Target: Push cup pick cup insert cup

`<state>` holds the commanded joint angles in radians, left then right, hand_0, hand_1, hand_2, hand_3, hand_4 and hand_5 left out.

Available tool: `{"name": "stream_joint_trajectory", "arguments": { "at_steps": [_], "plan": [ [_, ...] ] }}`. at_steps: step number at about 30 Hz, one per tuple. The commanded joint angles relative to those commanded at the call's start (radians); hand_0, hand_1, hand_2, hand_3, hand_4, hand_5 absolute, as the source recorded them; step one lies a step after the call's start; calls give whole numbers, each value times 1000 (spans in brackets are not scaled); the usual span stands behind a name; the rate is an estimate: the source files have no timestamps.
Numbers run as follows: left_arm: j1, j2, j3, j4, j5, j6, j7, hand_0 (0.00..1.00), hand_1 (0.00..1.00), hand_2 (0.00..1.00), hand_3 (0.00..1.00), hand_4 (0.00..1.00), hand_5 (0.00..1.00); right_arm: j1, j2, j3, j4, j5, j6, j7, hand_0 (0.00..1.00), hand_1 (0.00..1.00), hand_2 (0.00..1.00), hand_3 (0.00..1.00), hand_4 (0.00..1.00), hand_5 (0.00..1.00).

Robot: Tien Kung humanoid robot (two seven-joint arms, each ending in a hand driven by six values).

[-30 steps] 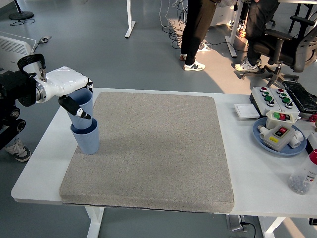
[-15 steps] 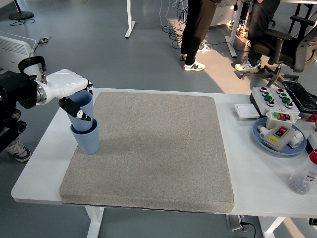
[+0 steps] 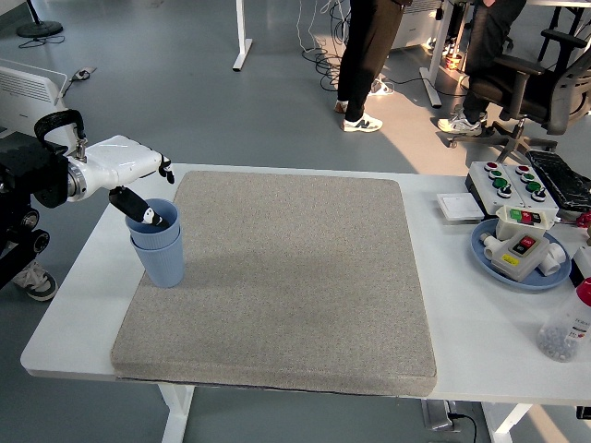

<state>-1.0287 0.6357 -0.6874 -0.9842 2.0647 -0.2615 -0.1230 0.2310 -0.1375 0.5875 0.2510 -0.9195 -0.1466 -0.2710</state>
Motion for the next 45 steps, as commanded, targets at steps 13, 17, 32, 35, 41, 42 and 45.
{"name": "stream_joint_trajectory", "arguments": {
  "at_steps": [13, 17, 32, 35, 41, 42, 45],
  "plan": [
    [14, -2, -22, 15, -66, 45, 14, 778, 832, 868, 799, 998, 533, 1, 0, 0, 0, 0, 0, 1, 523, 544, 623, 565, 117, 455],
    [32, -4, -40, 18, -154, 117, 41, 770, 817, 853, 783, 921, 830, 0, 0, -1, 0, 3, -1, 1, 523, 544, 623, 564, 117, 454],
    [224, 0, -257, -48, -556, 528, 208, 586, 617, 607, 575, 626, 956, -2, 1, 0, -3, 0, 1, 4, 523, 544, 623, 564, 118, 456],
    [290, -1, -346, -93, -664, 577, 229, 586, 617, 607, 575, 626, 956, -3, 0, 0, -4, 1, 2, 5, 523, 544, 623, 564, 118, 456],
    [471, -12, -569, -179, -858, 622, 180, 628, 656, 634, 594, 615, 969, -3, -2, 4, -6, -3, 2, 8, 523, 544, 623, 565, 118, 455],
    [498, -14, -605, -186, -881, 621, 173, 628, 656, 634, 594, 615, 969, -3, -2, 4, -6, -3, 3, 8, 523, 544, 623, 565, 118, 455],
    [608, -48, -731, -245, -1002, 581, 112, 681, 717, 696, 651, 626, 998, -4, -2, 9, -7, -10, 4, 9, 523, 544, 623, 564, 118, 455]
  ]
}}
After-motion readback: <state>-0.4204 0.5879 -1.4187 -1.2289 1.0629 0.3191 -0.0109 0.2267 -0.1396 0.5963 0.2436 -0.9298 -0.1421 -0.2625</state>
